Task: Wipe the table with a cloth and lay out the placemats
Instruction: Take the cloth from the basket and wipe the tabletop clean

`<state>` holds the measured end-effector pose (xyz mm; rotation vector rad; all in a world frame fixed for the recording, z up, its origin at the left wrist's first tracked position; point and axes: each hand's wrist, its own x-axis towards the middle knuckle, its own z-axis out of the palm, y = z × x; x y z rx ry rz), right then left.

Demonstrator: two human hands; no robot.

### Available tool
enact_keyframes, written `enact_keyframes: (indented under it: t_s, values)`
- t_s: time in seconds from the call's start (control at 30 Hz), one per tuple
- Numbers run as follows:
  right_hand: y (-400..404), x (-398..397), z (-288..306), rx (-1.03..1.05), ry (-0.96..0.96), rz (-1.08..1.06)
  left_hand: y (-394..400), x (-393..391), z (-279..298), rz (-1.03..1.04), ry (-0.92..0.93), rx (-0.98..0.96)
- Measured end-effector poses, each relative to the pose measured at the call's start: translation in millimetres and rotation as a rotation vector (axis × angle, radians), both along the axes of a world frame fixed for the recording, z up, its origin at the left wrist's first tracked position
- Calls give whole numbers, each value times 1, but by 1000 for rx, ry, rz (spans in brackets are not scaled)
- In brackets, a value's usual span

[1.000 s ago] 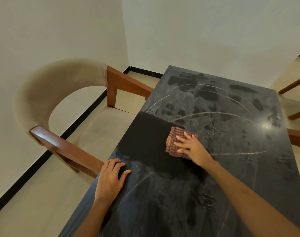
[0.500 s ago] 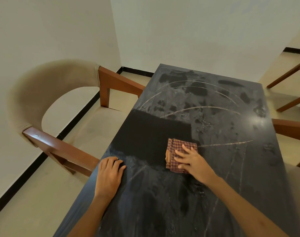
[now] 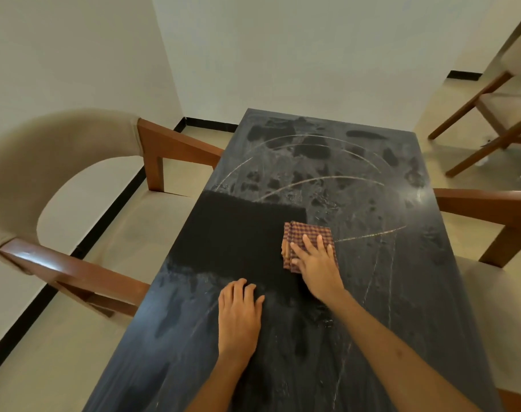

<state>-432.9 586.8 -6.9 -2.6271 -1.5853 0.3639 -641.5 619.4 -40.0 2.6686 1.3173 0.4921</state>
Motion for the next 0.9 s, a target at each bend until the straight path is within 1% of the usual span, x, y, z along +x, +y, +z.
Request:
enact_keyframes:
  t_s: [0.13,0.2,0.27,0.37,0.6,0.67,0.77,0.9]
  values:
    - [39,49,7,-22,61,-47,1,2,-3,8,-7,65]
    - [51,62,8,-41,108,-73,1,2,-2,7,-10,73]
    - [53,63,9,-68,106,-74,1,2,-3,8,-16,63]
    - [33,46,6,-40,82,-77,0,2,-1,5,-8,26]
    - [-68,-23,8,16,101,-107,-1,1,3,5,1,-29]
    - [-87,-34,7,10,87,-112,-1,1,4,13,0,-51]
    - [-85,-26,1,49,77,-127,-1,3,6,25,-6,-66]
    - [-42,27,-1,25,47,-160,-1,4,7,33,-12,-71]
